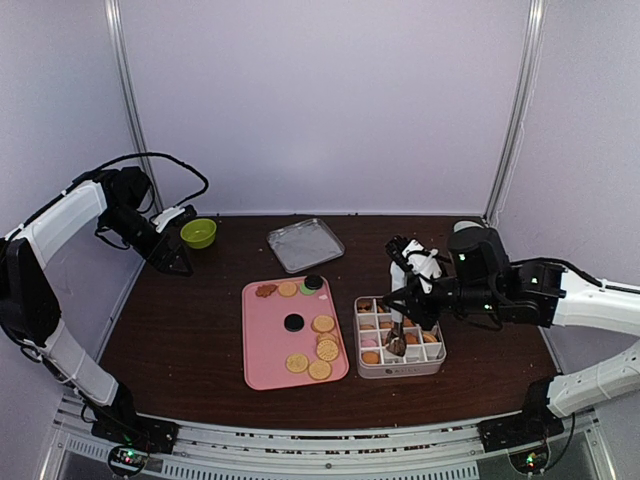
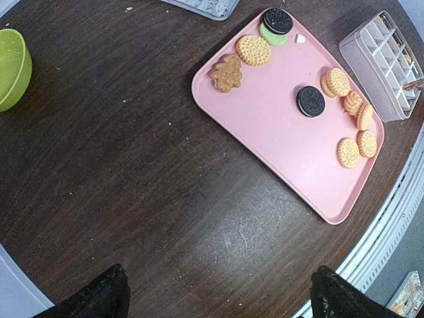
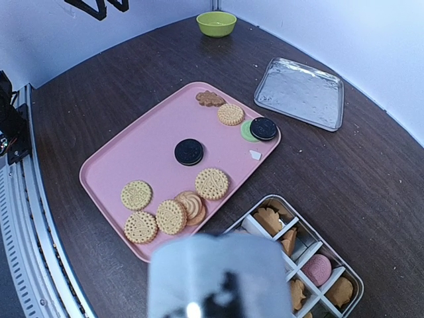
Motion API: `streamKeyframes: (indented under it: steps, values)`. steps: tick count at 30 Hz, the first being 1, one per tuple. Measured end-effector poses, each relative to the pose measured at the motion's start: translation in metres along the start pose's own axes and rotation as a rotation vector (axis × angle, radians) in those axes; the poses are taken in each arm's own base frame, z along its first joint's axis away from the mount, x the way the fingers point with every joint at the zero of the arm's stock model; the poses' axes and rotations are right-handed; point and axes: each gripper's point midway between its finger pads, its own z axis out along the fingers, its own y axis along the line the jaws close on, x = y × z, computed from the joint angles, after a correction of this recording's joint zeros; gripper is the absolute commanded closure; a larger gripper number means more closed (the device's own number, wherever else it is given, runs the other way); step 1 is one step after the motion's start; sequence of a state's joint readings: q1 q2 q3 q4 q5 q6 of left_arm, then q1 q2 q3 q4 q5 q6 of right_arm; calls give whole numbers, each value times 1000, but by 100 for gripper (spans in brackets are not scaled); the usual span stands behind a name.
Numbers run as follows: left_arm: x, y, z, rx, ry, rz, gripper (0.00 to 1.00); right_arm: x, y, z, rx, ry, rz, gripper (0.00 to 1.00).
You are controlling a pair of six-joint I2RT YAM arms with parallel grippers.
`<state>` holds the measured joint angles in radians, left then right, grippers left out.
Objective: Pack the cookies
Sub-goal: Place the fake cookies in the empty pocket of the box.
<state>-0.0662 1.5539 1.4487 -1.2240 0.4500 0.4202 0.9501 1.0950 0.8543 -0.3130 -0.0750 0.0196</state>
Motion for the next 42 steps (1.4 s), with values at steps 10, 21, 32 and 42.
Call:
streamKeyframes:
  steps: [10, 21, 32, 42]
  values:
    - [0, 0, 0, 0, 0, 0, 2, -1, 9, 5, 17, -16, -45, 79]
    - [0, 0, 0, 1, 0, 0, 2, 0, 4, 5, 54, -18, -47, 61]
    - [0, 0, 0, 1, -1, 0, 2, -5, 2, 1, 62, -34, -44, 62]
    - [0, -1, -1, 2, 3, -1, 2, -9, 9, -9, 22, -49, -42, 67]
